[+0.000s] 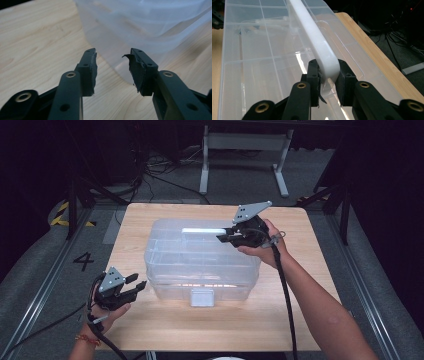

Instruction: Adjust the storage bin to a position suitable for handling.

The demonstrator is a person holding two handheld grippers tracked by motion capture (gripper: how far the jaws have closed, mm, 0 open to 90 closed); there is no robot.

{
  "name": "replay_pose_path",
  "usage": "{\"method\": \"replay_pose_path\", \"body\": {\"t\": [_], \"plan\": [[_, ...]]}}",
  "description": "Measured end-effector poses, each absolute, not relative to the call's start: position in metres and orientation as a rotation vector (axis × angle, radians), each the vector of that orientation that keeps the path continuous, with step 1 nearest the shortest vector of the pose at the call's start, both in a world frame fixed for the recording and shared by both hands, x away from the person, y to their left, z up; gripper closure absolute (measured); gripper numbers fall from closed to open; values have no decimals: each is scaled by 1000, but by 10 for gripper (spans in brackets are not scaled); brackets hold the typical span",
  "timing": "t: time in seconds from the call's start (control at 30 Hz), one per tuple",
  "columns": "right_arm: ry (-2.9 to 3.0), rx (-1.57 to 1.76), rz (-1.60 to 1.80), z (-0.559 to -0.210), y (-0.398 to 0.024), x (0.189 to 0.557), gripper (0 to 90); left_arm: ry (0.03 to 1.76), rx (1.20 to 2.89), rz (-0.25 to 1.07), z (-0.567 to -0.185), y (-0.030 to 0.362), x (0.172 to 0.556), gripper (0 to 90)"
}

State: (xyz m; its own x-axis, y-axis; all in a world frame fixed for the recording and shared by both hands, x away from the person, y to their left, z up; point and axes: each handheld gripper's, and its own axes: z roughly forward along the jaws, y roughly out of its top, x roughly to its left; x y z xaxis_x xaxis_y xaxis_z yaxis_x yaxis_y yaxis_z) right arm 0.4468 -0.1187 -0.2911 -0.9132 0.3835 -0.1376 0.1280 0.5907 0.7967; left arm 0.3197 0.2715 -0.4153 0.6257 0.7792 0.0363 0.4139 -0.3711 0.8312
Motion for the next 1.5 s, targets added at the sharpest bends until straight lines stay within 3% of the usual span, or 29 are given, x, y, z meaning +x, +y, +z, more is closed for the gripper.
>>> {"method": "replay_pose_path", "body": {"t": [0.33, 0.73, 0.87, 1.5], "plan": [[2527, 453, 1189, -280, -115, 454, 740, 892, 1988, 561, -405, 264, 318, 649], [2501, 443, 1174, -278, -114, 451, 725, 856, 1979, 574, -398, 250, 321, 857], [2472, 468, 1179, -277, -119, 446, 651, 865, 1998, 584, -398, 249, 320, 890], [2309, 559, 1321, -277, -198, 413, 498, 848, 1993, 606, -388, 249, 323, 897]]}}
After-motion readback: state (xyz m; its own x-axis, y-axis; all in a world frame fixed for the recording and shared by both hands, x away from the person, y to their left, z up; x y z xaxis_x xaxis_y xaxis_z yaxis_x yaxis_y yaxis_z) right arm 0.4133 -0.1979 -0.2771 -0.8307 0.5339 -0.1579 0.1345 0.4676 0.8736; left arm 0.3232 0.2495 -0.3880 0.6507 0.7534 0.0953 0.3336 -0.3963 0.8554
